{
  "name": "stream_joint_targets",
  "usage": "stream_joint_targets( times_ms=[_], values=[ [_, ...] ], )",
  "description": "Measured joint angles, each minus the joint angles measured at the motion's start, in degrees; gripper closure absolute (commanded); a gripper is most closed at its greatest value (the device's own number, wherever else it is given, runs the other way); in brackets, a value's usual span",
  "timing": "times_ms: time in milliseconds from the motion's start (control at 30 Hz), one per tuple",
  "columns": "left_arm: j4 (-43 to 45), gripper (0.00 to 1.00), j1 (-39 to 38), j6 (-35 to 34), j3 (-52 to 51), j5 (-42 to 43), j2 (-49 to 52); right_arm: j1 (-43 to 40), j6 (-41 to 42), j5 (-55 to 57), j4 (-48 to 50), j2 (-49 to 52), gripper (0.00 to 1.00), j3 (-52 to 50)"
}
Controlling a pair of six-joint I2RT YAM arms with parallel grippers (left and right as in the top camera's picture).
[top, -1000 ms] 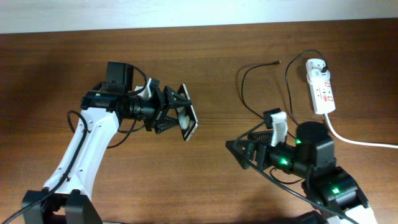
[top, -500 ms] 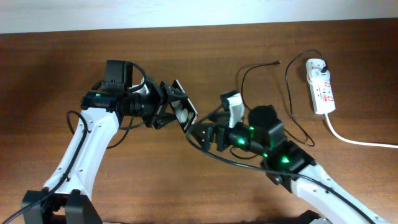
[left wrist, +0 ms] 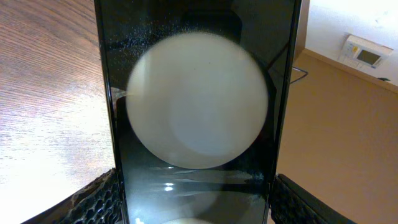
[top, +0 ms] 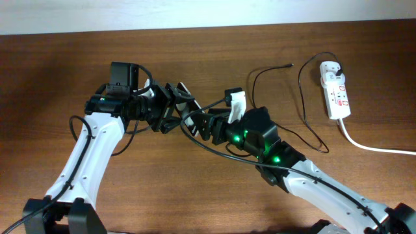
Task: Plug charger to phone and switch on socket
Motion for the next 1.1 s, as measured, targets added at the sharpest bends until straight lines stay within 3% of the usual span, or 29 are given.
stream_joint_targets(
  times_ms=[133, 300, 633, 933, 1100],
  values=[
    [0.04, 0.66, -0.17, 0.0, 0.0, -0.33, 0.0, 1.86, 0.57, 0.33, 1.27, 1.9, 0.33, 0.0],
    [0.87, 0.67, -2.95, -0.02, 0.0, -1.7, 0.0, 2.03, 1.01, 0.92, 2.58, 2.34, 0.48, 0.0],
    [1.09, 0.69, -3.93, -1.05, 0.0, -1.92, 0.0, 2.03, 4.35, 4.24, 2.51, 2.34, 0.61, 0.0],
    [4.22, 0.69, -6.95, -2.54, -0.02, -6.08, 0.0, 2.08, 7.28, 4.33, -0.2, 2.34, 0.61, 0.0],
    [4.5, 0.69, -9.09, -3.21, -0.04, -9.05, 0.0, 2.08, 7.45, 4.79, -0.92, 2.34, 0.68, 0.0]
  ],
)
